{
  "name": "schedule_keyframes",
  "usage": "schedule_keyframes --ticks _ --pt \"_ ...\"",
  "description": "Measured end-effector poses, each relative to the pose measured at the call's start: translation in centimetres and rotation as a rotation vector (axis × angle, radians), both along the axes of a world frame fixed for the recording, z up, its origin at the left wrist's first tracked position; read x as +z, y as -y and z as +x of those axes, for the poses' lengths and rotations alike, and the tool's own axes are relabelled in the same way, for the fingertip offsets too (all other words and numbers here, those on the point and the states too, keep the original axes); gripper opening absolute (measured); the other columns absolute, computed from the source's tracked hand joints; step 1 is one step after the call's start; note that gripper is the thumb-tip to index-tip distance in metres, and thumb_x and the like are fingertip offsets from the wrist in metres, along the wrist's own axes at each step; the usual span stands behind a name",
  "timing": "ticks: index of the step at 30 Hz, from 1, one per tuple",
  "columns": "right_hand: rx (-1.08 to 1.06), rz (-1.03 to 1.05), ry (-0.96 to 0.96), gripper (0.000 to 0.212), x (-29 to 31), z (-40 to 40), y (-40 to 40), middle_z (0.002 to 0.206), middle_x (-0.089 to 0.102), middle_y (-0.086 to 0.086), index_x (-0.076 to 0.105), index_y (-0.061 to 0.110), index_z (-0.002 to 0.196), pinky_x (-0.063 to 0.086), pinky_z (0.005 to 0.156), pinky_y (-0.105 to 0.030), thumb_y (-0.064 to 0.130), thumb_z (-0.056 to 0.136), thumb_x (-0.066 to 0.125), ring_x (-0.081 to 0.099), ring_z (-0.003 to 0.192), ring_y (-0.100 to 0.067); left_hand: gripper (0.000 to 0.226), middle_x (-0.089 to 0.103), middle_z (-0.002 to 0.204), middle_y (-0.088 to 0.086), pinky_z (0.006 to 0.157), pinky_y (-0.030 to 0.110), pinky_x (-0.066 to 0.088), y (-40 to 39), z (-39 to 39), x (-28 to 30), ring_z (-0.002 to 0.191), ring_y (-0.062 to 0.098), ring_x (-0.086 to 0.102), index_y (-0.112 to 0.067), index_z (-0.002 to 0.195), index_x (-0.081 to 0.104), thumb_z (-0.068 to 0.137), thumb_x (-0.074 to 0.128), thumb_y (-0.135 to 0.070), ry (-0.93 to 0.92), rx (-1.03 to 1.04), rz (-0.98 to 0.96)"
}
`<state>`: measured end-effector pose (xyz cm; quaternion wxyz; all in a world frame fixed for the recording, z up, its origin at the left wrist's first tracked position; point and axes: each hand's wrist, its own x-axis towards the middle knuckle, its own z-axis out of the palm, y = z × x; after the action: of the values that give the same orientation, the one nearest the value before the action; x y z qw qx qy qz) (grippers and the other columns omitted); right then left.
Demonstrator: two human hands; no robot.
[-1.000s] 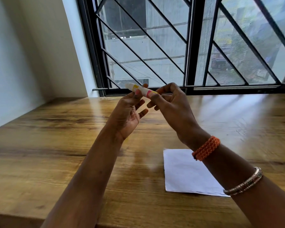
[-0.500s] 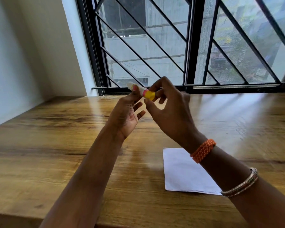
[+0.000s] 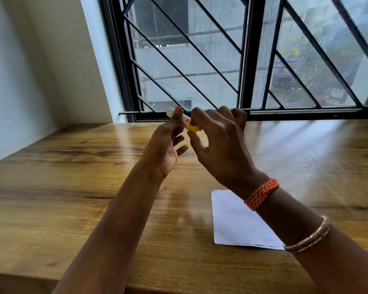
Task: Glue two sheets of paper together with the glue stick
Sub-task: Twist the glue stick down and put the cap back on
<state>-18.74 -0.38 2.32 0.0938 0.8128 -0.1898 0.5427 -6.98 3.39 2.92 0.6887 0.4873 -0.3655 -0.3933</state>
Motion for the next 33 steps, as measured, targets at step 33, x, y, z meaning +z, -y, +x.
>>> schedule_keyframes --ticks 33 --pt "0.534 1.052 0.347 0.022 1.3 -0.3 -0.7 0.071 0.067 -0.008 0.051 0.009 0.090 0.048 0.054 -0.028 0.025 0.086 0.066 0.060 0.057 -0.011 0.021 0.060 0.109 0.000 0.096 0.036 0.044 -0.4 -0.1 0.5 0.119 0.021 0.050 -0.021 0.100 0.063 0.096 0.043 -0.027 -0.107 -0.150 -0.112"
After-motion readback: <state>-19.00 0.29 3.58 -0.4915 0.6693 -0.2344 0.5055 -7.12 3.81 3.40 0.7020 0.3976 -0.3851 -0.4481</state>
